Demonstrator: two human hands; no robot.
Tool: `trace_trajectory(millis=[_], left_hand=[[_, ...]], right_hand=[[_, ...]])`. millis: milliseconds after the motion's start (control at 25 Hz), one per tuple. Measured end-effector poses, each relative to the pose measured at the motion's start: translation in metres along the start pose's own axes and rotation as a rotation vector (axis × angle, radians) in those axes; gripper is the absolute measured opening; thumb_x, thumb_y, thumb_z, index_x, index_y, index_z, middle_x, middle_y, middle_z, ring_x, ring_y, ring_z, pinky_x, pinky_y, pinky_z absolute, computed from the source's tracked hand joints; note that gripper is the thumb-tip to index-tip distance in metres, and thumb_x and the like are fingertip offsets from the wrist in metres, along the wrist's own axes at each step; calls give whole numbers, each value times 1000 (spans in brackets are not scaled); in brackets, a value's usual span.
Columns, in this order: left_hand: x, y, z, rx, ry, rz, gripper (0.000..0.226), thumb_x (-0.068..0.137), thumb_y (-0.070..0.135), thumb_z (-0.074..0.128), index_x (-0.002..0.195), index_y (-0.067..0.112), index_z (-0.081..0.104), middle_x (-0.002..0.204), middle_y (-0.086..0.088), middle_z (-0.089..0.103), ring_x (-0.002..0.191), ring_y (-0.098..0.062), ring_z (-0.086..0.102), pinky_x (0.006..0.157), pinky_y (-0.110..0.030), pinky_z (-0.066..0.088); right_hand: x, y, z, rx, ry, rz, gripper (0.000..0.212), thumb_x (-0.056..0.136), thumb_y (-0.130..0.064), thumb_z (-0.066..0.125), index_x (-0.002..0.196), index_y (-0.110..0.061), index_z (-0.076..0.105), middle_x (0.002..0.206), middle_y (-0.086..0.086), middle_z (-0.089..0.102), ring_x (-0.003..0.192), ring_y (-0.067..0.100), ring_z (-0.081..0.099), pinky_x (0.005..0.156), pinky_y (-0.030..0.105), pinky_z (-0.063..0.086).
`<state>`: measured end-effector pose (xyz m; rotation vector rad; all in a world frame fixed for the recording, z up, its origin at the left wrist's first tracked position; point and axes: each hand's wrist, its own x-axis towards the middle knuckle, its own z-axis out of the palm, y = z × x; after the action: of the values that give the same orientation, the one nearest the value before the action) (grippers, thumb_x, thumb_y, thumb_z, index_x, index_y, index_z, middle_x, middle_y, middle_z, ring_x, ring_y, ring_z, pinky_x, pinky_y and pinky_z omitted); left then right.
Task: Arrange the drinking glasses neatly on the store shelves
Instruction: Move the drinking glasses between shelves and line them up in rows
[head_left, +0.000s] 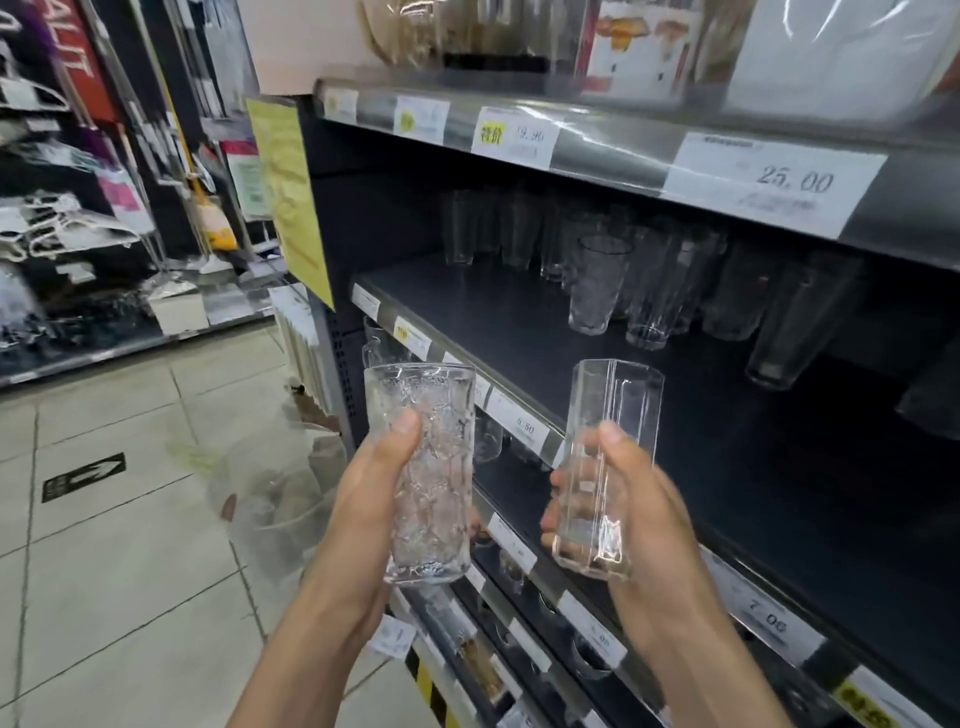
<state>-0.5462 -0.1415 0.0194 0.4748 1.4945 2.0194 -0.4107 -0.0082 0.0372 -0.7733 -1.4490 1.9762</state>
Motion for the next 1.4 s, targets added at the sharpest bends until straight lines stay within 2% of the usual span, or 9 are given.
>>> trace_trajectory(millis=[200, 400, 560, 640, 880, 1000, 1080, 1200, 1400], left_hand=[[84, 2, -17, 19, -94, -37, 94, 59, 86, 69, 134, 30, 60, 141, -8, 59, 135, -40, 48, 111, -64, 34], [181, 13, -19, 61, -144, -49, 97, 57, 84, 71, 134, 26, 59, 137, -9, 62, 130, -38, 54, 108, -62, 40], [245, 18, -23, 75, -198, -58, 103, 62, 84, 68, 141, 20, 51, 146, -13, 52, 136, -42, 46, 110, -65, 34], [268, 21, -25, 103, -225, -28, 100, 65, 83, 66, 138, 17, 54, 141, -14, 57, 130, -41, 52, 109, -63, 38], [345, 34, -38, 159, -330, -8, 93, 67, 88, 60, 131, 21, 61, 132, -13, 63, 124, -42, 57, 105, -66, 41], [381, 43, -43, 164, -422, -7, 79, 75, 76, 62, 125, 15, 64, 108, -7, 74, 94, -27, 72, 79, -44, 59], [404, 50, -46, 182, -514, 5, 69, 82, 67, 62, 123, 12, 64, 96, -2, 76, 81, -19, 74, 65, -30, 57], [435, 58, -55, 220, -595, 12, 72, 75, 69, 63, 126, 19, 64, 104, -1, 76, 97, -25, 73, 75, -33, 58], [486, 60, -66, 290, -713, 81, 76, 67, 77, 68, 129, 34, 59, 121, -2, 71, 112, -29, 67, 101, -56, 50]], right_hand=[[69, 9, 28, -19, 58, -53, 45, 74, -53, 63, 109, -26, 66, 89, 1, 75, 70, 24, 71, 68, 44, 59], [142, 6, 50, -62, 148, -55, 45, 65, -58, 60, 104, -36, 65, 87, -4, 76, 76, 20, 74, 60, 35, 59], [188, 1, 65, -152, 246, -101, 52, 63, -71, 55, 104, -40, 66, 102, -13, 73, 86, -3, 68, 70, 28, 55], [203, 0, 69, -149, 286, -127, 50, 68, -65, 59, 108, -36, 66, 101, -18, 72, 81, -17, 62, 70, 22, 53], [249, 3, 94, -170, 400, -189, 37, 78, -39, 75, 112, -33, 61, 92, -27, 70, 87, -15, 64, 71, 11, 47], [273, 10, 108, -211, 486, -215, 44, 79, -32, 79, 117, -30, 58, 105, -14, 71, 95, -3, 67, 83, 18, 50], [289, 16, 121, -222, 541, -225, 47, 77, -30, 81, 117, -30, 57, 111, -11, 69, 105, 5, 65, 88, 25, 50], [311, 19, 143, -262, 609, -266, 43, 79, -25, 81, 113, -29, 55, 113, -11, 66, 109, 7, 61, 86, 24, 50], [342, 24, 167, -341, 721, -293, 54, 81, -27, 80, 125, -24, 49, 117, -15, 58, 113, 4, 56, 92, 27, 50]])
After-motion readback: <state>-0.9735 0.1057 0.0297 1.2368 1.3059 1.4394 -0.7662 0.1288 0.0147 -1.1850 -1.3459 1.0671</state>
